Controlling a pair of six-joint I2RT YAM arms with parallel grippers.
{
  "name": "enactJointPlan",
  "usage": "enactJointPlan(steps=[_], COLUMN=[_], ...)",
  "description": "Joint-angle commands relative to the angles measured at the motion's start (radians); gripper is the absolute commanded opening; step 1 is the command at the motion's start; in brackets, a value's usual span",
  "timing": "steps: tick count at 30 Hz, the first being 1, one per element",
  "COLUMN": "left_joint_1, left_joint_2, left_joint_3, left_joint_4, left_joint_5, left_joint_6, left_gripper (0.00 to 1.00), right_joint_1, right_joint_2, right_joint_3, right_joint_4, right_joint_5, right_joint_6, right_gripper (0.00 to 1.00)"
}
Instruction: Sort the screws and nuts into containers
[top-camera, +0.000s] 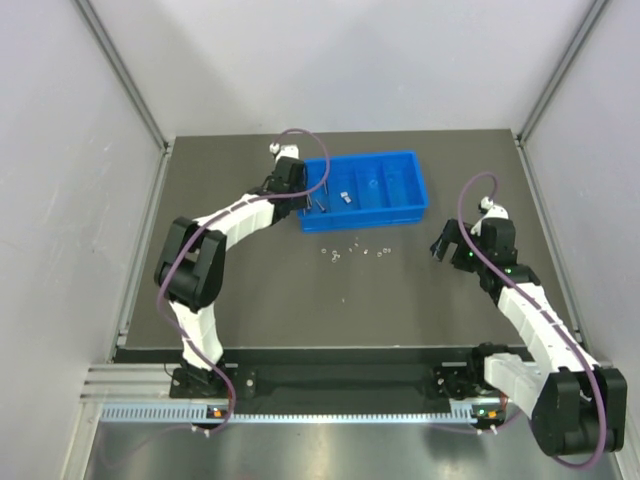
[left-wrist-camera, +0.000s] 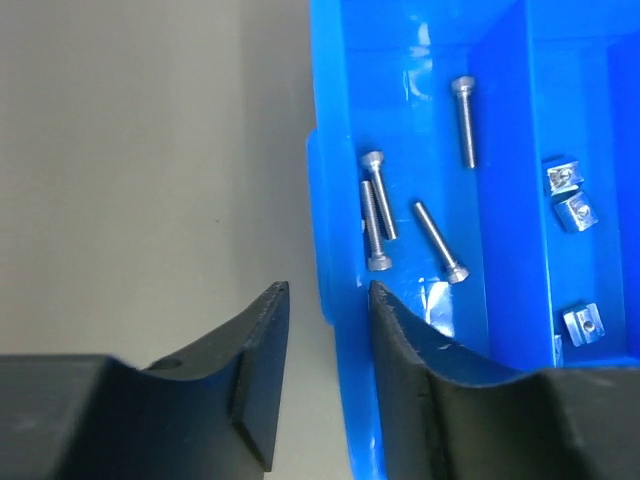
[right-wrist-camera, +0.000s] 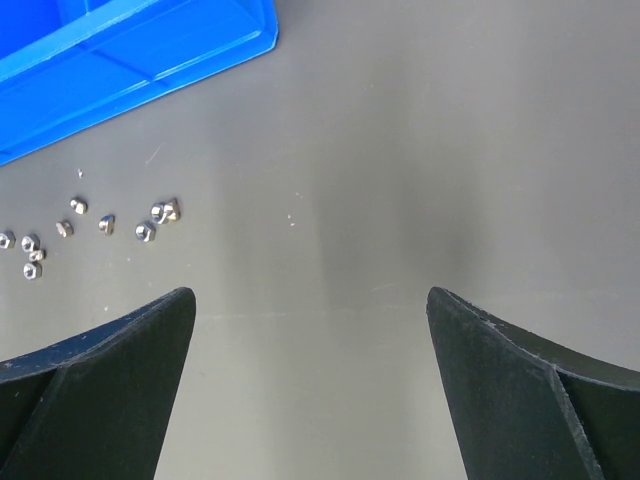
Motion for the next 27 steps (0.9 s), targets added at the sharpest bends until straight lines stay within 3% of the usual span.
enactJointPlan(steps=[1,8,14,24,27], left_joint_1=[0.002,0.009,0.053,0.073,0.073], left_joint_2=[0.039,0.032,0.006,-0.055,-0.086], left_joint_3=[0.028,-0.002,-0.025,-0.123,-0.145], left_joint_4=[-0.021,0.003,0.016,0.022,0.02], left_joint_5=[-0.038,-0.032,-0.004,-0.007,0.001], left_joint_6=[-0.003,0.043,0.072,0.034,0.023], left_gripper=[0.39,0.25,0.24,0.25,0.27], right_joint_1=[0.013,0.114,0.263,0.375,0.393], right_joint_2=[-0.003,0.041,0.148,0.333,0.394], right_joint_3=[0.048,0.058,0.1,0.172,0.215], right_joint_4=[0.037,0.052,0.074,0.171,0.171], right_joint_5=[0.009,0.098,0.222,0.305,0.334], right_joint_6=[0.006,0.009,0.021,0.078,0.09], right_gripper=[1.0,1.0,1.0,1.0,0.92])
